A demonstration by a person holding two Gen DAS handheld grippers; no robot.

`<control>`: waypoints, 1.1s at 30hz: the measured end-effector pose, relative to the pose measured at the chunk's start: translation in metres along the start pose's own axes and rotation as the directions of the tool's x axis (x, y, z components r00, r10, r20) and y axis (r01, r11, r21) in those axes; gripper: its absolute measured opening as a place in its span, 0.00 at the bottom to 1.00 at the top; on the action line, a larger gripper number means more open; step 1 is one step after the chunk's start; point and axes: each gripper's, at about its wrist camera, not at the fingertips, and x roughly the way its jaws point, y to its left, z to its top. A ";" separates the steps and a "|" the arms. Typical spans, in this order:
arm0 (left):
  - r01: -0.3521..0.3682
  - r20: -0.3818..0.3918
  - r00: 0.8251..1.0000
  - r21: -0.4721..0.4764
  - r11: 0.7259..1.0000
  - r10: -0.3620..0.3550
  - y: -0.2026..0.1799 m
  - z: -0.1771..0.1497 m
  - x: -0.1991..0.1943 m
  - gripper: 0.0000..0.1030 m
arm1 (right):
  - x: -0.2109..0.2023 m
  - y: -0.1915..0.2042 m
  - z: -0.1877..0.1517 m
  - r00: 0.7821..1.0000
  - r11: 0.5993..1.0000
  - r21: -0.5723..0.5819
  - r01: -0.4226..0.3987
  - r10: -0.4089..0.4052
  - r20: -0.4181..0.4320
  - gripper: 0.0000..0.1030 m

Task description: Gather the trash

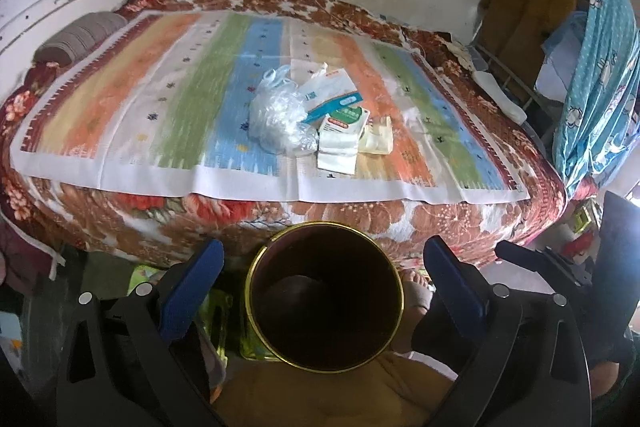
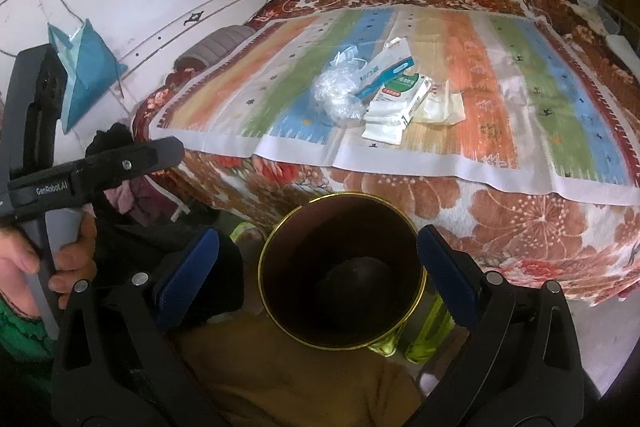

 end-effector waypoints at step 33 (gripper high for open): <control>-0.056 -0.133 0.990 -0.128 0.990 0.039 0.045 0.113 0.118 0.93 | 0.069 -0.029 0.077 0.996 0.999 -0.031 0.024 -0.027 -0.085 0.90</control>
